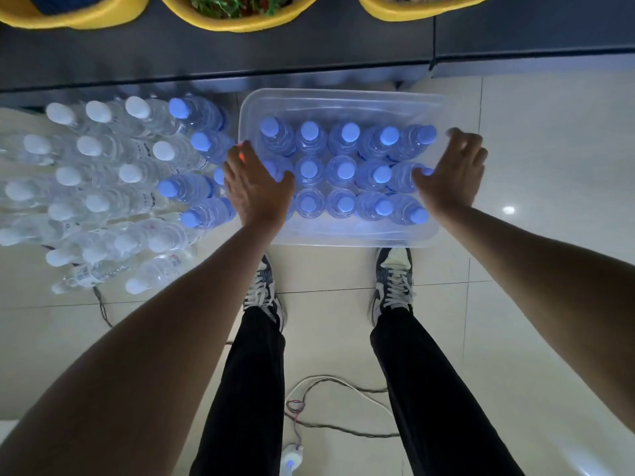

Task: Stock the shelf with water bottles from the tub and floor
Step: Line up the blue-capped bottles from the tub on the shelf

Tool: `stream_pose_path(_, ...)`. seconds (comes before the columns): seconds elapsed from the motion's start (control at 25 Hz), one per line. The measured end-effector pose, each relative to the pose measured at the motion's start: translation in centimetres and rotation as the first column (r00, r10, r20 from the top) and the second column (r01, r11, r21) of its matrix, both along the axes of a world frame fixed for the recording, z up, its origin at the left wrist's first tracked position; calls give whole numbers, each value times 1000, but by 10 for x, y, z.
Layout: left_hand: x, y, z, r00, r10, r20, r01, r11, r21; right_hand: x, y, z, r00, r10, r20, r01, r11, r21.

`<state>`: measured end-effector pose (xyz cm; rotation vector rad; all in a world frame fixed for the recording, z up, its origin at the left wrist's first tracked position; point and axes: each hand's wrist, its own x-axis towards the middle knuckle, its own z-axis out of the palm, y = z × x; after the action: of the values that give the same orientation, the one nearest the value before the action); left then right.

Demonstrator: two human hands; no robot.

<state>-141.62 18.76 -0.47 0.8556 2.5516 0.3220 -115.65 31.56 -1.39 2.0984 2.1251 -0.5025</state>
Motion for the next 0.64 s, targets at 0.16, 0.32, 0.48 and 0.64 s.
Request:
stream_pose_path(0.16, 52, 8, 13, 861, -502, -83, 509, 852, 125, -2, -14, 3, 939, 337, 73, -323, 934, -152)
stream_pose_path(0.32, 106, 42, -3, 651, -755, -71, 757, 653, -6, 3, -15, -8, 958, 283, 53, -260, 929, -264)
stream_pose_path(0.48, 143, 74, -32, 665, -747, -5, 729, 649, -218, 6, -8, -23, 973, 231, -2, -216, 907, -362)
stream_pose_path(0.64, 140, 88, -45, 666, -746, 21, 726, 641, -250, 6, -2, -36, 988, 35, -151, -89, 925, -369)
